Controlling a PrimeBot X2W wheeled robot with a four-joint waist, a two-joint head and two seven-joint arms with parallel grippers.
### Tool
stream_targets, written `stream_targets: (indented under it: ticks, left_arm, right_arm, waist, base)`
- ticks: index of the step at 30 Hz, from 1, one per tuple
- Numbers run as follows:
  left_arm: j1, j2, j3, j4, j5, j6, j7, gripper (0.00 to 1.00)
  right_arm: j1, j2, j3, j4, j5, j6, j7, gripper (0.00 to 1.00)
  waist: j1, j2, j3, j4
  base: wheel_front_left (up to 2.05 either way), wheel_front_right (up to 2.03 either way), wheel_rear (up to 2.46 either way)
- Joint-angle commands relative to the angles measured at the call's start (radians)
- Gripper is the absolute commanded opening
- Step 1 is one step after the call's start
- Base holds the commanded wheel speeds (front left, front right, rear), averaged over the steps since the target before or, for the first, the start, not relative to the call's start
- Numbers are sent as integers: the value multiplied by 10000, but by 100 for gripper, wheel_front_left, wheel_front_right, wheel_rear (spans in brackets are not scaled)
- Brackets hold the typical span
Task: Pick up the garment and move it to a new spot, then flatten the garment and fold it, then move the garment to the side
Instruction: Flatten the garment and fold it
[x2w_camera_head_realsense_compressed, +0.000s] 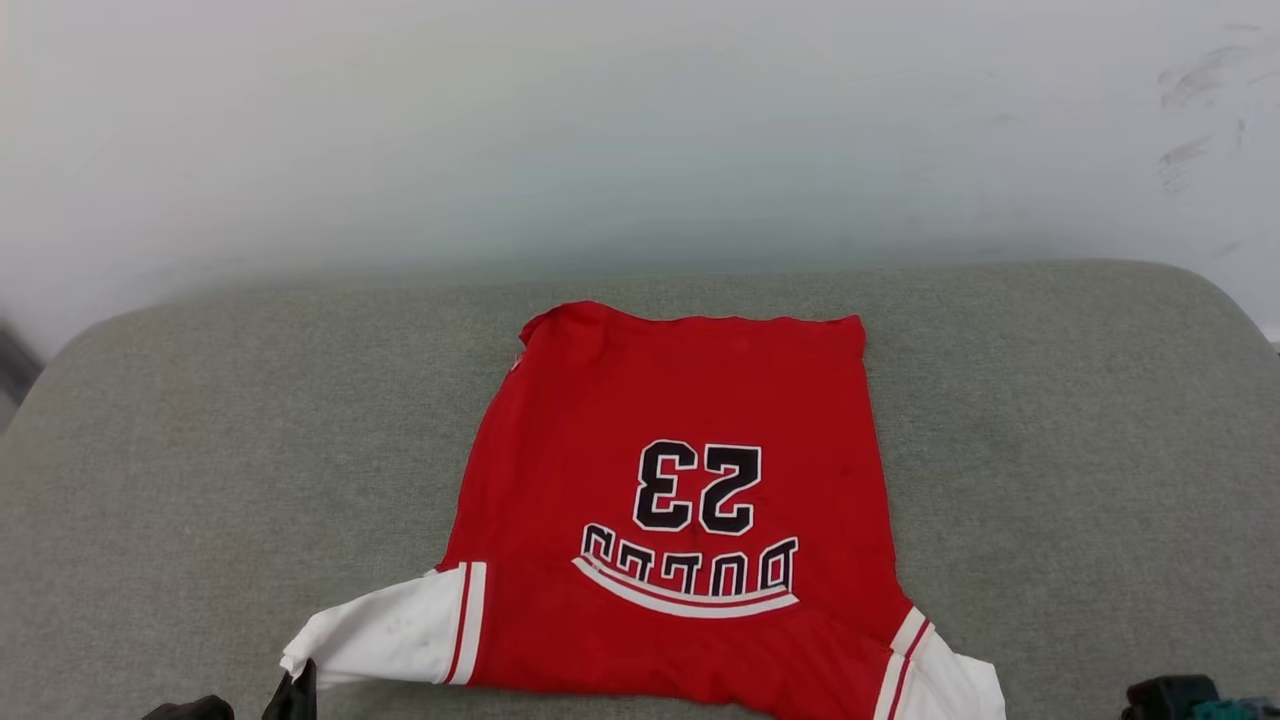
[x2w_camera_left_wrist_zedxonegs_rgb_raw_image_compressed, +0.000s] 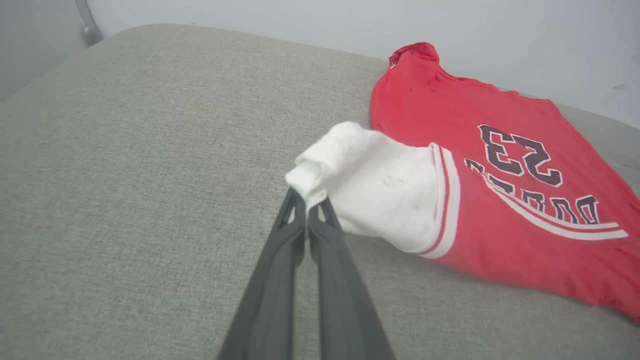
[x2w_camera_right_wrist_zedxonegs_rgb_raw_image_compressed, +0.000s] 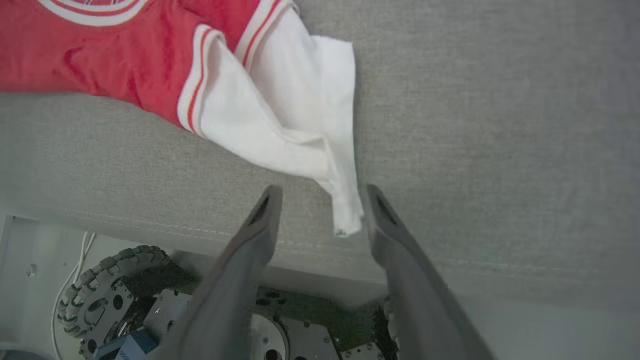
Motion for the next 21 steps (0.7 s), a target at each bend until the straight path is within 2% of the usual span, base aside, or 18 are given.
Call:
stream_targets:
  ticks: [1, 5, 9, 10, 11, 12, 17, 21]
  left_arm:
    - [-90, -6, -22, -137, 126, 68, -67, 0]
    - [-290, -60, -124, -394, 281, 108, -140, 0]
    - [-823, -156, -287, -892, 604, 175, -275, 0]
    - [-823, -156, -287, -892, 604, 175, -275, 0]
    - [-1274, -329, -399, -1131, 801, 130, -418, 0]
    - [-1274, -329, -399, -1131, 801, 130, -418, 0]
    - [-2271, -742, -661, -1345, 1103, -66, -678, 0]
    - [-3070, -1065, -886, -1305, 1314, -358, -833, 0]
  right_arm:
    - [-240, 114, -238, -222, -64, -3, -116, 100]
    - [-892, 178, -751, -333, -258, -3, -538, 100]
    - [-2823, 229, -1742, 261, -291, -3, -1436, 100]
    - [-2823, 229, -1742, 261, -291, -3, -1436, 100]
    - [-4250, 140, -2162, 1197, -105, -3, -1620, 100]
    - [-4250, 140, -2162, 1197, -105, -3, -1620, 100]
    - [-6800, -475, -2315, 3190, 142, -3, -1029, 100]
    - [-8786, -989, -2229, 4461, 161, -3, 95, 100]
  waist:
    - [1, 0, 102, 101]
    - [1, 0, 280, 256]
    - [1, 0, 1075, 687]
    - [1, 0, 1075, 687]
    - [1, 0, 1710, 1028]
    - [1, 0, 1710, 1028]
    - [1, 0, 2868, 1685]
    - [1, 0, 3754, 2204]
  base:
    - [0, 0, 0]
    - [0, 0, 0]
    - [0, 0, 0]
    - [0, 0, 0]
    - [0, 0, 0]
    - [0, 0, 0]
    - [0, 0, 0]
    - [0, 0, 0]
